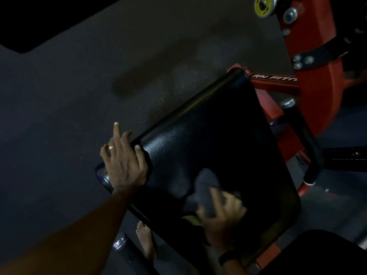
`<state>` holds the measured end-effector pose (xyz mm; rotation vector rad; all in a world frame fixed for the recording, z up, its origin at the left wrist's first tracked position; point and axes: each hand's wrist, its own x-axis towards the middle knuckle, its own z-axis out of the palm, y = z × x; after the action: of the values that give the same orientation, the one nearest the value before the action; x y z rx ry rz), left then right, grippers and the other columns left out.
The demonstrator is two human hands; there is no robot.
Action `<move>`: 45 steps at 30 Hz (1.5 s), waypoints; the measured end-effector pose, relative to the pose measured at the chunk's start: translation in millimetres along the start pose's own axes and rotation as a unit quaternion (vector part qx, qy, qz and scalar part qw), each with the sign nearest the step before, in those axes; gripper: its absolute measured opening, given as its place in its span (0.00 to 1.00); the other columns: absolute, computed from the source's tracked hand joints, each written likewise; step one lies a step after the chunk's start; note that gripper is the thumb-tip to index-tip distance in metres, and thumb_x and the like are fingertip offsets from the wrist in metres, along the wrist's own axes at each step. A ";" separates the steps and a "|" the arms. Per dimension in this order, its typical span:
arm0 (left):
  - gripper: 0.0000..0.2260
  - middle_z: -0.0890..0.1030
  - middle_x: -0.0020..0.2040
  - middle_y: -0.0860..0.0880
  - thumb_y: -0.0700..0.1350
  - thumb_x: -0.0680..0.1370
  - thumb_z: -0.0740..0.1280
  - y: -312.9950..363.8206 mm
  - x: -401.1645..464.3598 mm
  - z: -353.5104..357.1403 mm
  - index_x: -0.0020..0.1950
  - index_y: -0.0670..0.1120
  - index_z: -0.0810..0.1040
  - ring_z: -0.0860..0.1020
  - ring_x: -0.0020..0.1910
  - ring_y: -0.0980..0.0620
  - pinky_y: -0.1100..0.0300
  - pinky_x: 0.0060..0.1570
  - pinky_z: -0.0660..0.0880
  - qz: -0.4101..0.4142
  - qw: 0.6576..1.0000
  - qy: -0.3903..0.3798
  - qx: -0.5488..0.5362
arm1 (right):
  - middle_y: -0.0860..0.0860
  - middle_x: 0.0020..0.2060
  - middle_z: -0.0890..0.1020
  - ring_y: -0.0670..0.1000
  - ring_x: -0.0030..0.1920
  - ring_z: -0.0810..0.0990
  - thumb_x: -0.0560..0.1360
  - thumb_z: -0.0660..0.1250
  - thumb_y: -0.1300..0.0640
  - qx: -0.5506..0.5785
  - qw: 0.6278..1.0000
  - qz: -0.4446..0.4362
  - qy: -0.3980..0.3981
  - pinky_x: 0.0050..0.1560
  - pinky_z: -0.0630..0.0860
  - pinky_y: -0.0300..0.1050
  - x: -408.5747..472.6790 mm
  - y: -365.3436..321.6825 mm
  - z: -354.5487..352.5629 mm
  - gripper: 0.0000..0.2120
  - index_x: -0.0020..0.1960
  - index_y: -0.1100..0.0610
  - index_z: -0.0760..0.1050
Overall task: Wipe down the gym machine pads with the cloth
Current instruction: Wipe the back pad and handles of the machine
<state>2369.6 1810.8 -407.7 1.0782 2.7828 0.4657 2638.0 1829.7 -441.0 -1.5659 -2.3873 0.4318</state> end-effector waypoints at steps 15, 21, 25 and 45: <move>0.26 0.66 0.76 0.39 0.52 0.77 0.50 1.6 2.6 -12.0 0.69 0.41 0.70 0.73 0.66 0.39 0.39 0.66 0.62 0.132 0.985 -0.108 0.031 | 0.53 0.49 0.79 0.59 0.50 0.74 0.67 0.68 0.39 -0.007 1.000 -0.025 0.000 0.51 0.68 0.57 -8.6 -50.5 12.3 0.27 0.63 0.46 0.74; 0.25 0.66 0.75 0.38 0.51 0.76 0.52 1.1 0.9 -12.0 0.68 0.40 0.69 0.70 0.69 0.40 0.40 0.69 0.58 0.141 0.983 -0.117 0.027 | 0.67 0.51 0.78 0.69 0.54 0.76 0.78 0.63 0.42 -0.016 0.919 0.367 0.140 0.54 0.70 0.62 0.2 46.8 -5.6 0.25 0.64 0.60 0.78; 0.25 0.66 0.75 0.38 0.52 0.76 0.51 1.4 1.8 -11.6 0.68 0.40 0.69 0.70 0.68 0.41 0.41 0.68 0.59 0.142 0.983 -0.112 0.019 | 0.63 0.59 0.77 0.65 0.62 0.74 0.77 0.63 0.42 -0.013 0.910 0.373 0.181 0.59 0.66 0.61 161.8 9.1 -1.1 0.27 0.70 0.55 0.75; 0.35 0.56 0.81 0.39 0.63 0.80 0.53 -2.9 -0.4 -7.6 0.78 0.39 0.62 0.55 0.80 0.42 0.37 0.76 0.52 0.448 0.885 -0.103 0.080 | 0.60 0.52 0.78 0.63 0.54 0.74 0.77 0.60 0.40 -0.063 0.962 0.211 0.161 0.53 0.70 0.61 78.0 -57.3 22.8 0.24 0.67 0.52 0.76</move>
<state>2366.3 1806.6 -401.5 2.2758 2.0093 0.1624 2550.9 1877.4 -436.6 -2.0308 -1.8699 0.0888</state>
